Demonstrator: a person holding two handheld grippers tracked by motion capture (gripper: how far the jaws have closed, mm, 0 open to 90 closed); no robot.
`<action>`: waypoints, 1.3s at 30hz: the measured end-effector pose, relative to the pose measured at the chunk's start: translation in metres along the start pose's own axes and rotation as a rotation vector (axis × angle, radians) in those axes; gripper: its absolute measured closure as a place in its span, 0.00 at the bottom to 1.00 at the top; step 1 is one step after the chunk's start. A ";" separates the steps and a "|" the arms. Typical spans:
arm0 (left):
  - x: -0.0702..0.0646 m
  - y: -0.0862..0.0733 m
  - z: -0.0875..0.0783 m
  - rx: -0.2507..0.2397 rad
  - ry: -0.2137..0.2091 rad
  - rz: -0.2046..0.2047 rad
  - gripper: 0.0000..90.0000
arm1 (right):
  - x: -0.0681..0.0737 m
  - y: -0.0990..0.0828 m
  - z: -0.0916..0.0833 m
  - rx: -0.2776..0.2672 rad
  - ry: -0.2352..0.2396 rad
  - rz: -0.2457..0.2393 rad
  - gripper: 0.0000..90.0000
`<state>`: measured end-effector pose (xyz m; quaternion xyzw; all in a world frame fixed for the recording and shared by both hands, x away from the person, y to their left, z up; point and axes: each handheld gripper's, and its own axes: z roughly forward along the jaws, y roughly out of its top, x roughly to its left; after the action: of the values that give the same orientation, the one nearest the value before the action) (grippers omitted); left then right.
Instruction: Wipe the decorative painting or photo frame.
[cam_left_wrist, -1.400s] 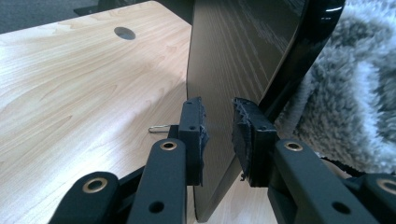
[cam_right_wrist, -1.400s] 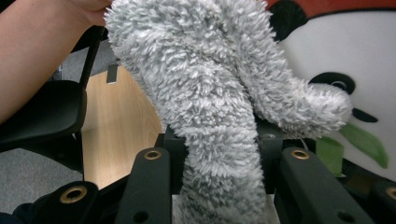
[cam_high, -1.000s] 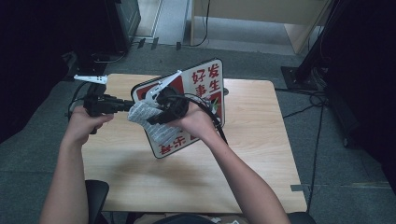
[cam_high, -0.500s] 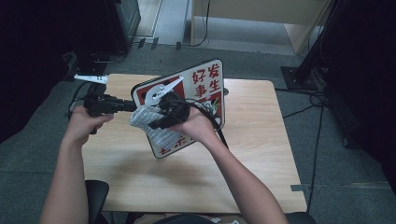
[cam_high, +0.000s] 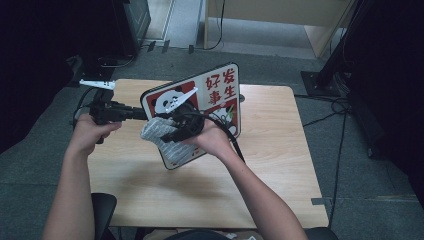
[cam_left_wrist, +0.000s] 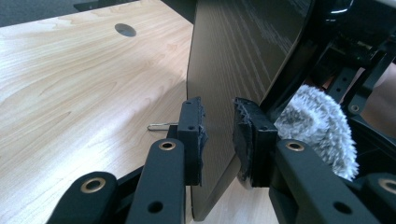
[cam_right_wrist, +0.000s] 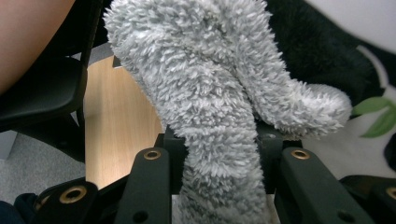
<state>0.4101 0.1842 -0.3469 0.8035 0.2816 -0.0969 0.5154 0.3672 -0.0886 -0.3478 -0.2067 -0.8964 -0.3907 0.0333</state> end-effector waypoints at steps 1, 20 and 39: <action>0.000 0.000 0.000 0.001 0.000 0.001 0.81 | 0.000 -0.001 0.000 0.003 0.002 0.003 0.75; 0.001 0.000 0.000 0.000 0.002 -0.003 0.81 | -0.003 -0.023 0.016 0.010 0.013 -0.001 0.75; 0.001 -0.001 0.000 0.003 0.010 -0.003 0.81 | -0.006 -0.045 0.033 0.033 0.028 0.014 0.75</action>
<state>0.4105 0.1845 -0.3480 0.8044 0.2854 -0.0940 0.5125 0.3582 -0.0943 -0.4024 -0.2070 -0.9007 -0.3783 0.0521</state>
